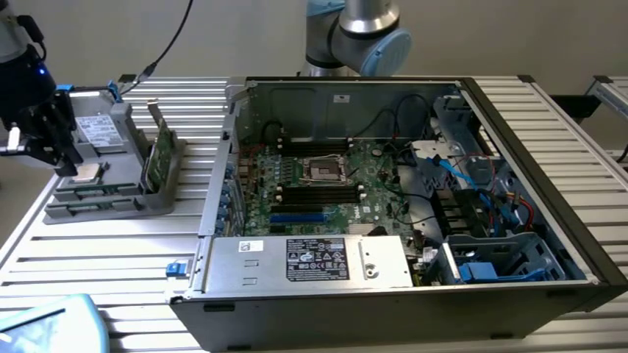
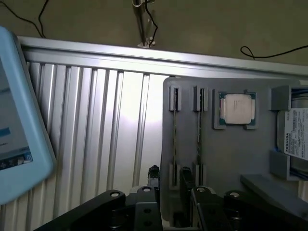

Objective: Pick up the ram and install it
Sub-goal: 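Pick up the ram and move it above insertion slot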

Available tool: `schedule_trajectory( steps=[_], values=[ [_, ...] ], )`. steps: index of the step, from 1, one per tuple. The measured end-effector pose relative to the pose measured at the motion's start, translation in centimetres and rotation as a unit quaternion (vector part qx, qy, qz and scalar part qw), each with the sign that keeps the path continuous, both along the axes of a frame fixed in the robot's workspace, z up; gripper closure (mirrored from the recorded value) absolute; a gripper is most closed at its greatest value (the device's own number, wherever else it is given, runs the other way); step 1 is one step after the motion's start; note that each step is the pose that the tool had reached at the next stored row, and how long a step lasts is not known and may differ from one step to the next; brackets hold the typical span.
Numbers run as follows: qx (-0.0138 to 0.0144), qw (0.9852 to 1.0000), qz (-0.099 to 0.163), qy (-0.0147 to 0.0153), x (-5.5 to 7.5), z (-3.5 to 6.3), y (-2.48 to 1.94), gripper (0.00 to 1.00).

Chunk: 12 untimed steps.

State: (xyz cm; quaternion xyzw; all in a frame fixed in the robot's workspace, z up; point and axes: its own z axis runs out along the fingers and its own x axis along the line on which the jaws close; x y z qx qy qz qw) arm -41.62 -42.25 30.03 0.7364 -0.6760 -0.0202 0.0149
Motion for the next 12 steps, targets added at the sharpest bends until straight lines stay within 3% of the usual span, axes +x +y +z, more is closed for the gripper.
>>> schedule_trajectory(
  steps=[12],
  values=[
    [0.0001,0.9998,-0.019,0.0,-0.1,-2.18,0.11,0.69]
  ],
)
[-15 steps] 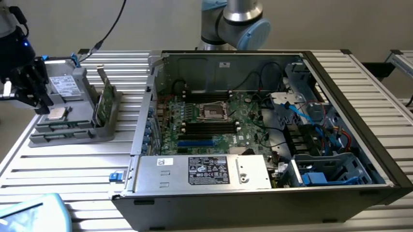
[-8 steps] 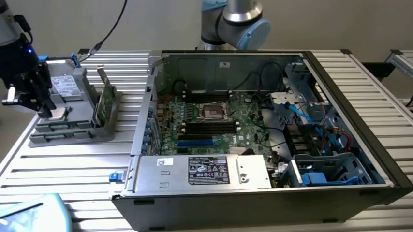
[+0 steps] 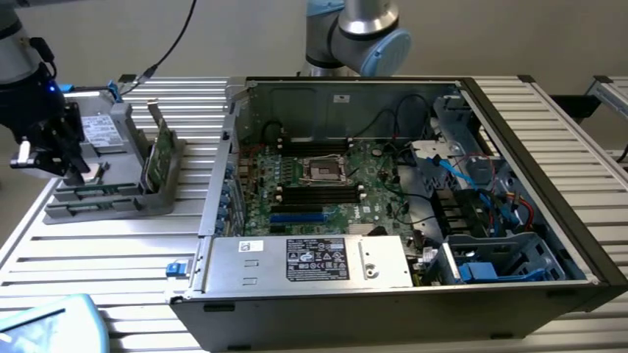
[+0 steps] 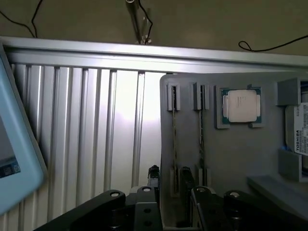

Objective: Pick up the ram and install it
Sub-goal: 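Pick up the ram and move it above insertion slot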

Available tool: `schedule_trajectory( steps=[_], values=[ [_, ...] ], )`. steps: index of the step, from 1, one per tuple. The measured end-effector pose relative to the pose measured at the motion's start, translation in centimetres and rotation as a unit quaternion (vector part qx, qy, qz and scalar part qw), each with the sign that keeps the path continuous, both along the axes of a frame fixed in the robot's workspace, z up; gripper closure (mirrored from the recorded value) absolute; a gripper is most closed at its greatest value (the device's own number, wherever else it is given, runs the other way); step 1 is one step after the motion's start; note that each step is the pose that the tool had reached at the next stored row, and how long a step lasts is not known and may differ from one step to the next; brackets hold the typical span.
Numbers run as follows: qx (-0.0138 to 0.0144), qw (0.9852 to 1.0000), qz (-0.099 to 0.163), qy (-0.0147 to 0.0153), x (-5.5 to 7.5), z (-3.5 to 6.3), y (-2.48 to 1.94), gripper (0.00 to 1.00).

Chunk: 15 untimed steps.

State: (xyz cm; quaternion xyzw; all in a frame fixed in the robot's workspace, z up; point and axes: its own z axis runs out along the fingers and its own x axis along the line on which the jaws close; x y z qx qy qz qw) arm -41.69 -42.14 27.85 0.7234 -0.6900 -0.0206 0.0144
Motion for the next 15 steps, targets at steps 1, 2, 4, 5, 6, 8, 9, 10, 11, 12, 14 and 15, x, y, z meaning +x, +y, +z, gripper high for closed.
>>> schedule_trajectory(
  steps=[1,2,4,5,6,8,9,10,11,12,14,15],
  values=[
    [0.0,1.0,-0.002,0.0,0.0,-0.18,0.01,0.69],
    [0.0,1.0,-0.003,0.0,0.0,-0.38,0.02,0.69],
    [0.0,1.0,-0.007,0.0,0.0,-0.73,0.05,0.69],
    [0.0,1.0,-0.008,0.0,0.0,-0.91,0.06,0.69],
    [0.0,0.9999,-0.01,0.0,0.0,-1.1,0.07,0.69],
    [0.0001,0.9999,-0.013,0.0,0.0,-1.46,0.09,0.69],
    [0.0001,0.9999,-0.015,0.0,0.0,-1.64,0.1,0.69],
    [0.0001,0.9999,-0.017,0.0,0.0,-1.82,0.12,0.69],
    [0.0002,0.9998,-0.018,0.0001,0.0,-2.0,0.14,0.69],
    [0.0005,0.9998,-0.02,0.0001,0.0,-2.18,0.18,0.69],
    [0.0012,0.9998,-0.021,0.0,0.0,-2.54,0.27,0.69],
    [0.0017,0.9998,-0.021,0.0,0.0,-2.73,0.32,0.69]
  ],
)
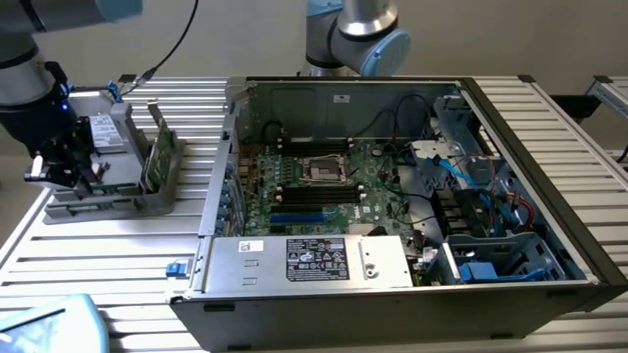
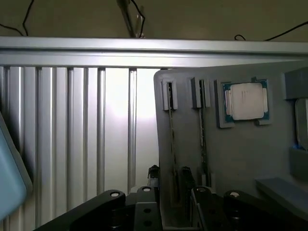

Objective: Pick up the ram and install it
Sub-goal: 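Pick up the ram and move it above insertion slot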

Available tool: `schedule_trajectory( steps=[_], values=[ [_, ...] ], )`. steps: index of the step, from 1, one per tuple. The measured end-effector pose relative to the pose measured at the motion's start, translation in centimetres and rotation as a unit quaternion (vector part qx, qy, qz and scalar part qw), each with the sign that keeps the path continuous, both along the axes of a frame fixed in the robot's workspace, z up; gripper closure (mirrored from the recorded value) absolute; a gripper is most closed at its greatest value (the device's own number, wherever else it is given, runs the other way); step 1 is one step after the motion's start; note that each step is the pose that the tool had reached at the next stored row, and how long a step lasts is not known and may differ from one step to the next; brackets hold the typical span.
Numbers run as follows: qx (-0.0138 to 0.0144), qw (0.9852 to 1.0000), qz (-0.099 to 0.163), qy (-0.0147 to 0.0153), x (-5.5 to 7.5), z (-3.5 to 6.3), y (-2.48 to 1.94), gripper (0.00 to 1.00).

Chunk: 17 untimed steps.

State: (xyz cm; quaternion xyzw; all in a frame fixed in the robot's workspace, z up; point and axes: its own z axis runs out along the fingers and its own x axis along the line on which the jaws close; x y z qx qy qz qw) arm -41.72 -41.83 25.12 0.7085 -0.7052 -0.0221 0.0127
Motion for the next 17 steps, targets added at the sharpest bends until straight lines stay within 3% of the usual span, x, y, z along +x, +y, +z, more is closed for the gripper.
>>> schedule_trajectory(
  steps=[5,17],
  values=[
    [0.0022,1.0,0.0,0.0,-0.1,-0.92,0.13,0.69],
    [0.004,1.0,0.0,0.0,-0.4,-3.1,0.16,0.69]
  ],
)
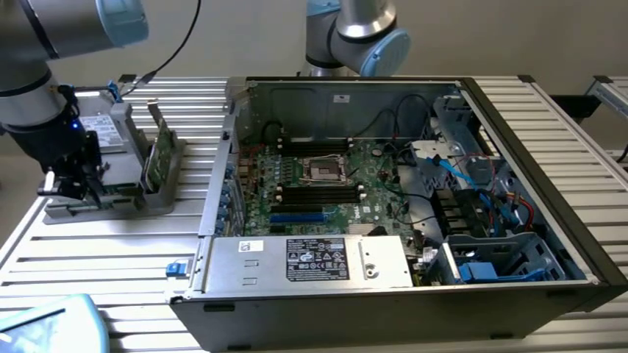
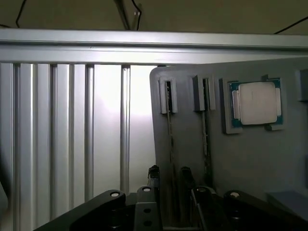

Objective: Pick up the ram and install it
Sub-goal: 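Pick up the ram and move it above insertion slot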

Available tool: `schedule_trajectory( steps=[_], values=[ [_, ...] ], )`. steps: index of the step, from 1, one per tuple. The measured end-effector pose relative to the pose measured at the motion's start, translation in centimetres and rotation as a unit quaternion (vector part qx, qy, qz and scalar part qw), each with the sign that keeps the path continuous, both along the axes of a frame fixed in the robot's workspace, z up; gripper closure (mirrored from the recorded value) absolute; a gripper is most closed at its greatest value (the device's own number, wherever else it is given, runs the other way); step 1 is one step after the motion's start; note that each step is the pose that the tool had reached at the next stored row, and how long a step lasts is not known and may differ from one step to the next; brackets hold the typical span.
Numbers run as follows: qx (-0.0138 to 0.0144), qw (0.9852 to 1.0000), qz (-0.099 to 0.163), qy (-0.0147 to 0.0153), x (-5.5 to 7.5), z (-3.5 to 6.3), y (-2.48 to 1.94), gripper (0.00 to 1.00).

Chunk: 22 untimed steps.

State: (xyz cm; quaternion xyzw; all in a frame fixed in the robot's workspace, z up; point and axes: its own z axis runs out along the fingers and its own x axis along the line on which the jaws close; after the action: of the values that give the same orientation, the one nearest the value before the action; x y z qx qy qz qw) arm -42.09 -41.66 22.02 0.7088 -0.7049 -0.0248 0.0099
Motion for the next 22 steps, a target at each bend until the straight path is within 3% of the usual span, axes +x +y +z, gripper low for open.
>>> schedule_trajectory(
  steps=[13,22],
  values=[
    [0.0035,0.9999,0.01,-0.0003,-0.1,-2.32,0.02,0.69],
    [0.011,0.9992,0.038,-0.0003,-0.1,-2.44,0.04,0.69]
  ],
)
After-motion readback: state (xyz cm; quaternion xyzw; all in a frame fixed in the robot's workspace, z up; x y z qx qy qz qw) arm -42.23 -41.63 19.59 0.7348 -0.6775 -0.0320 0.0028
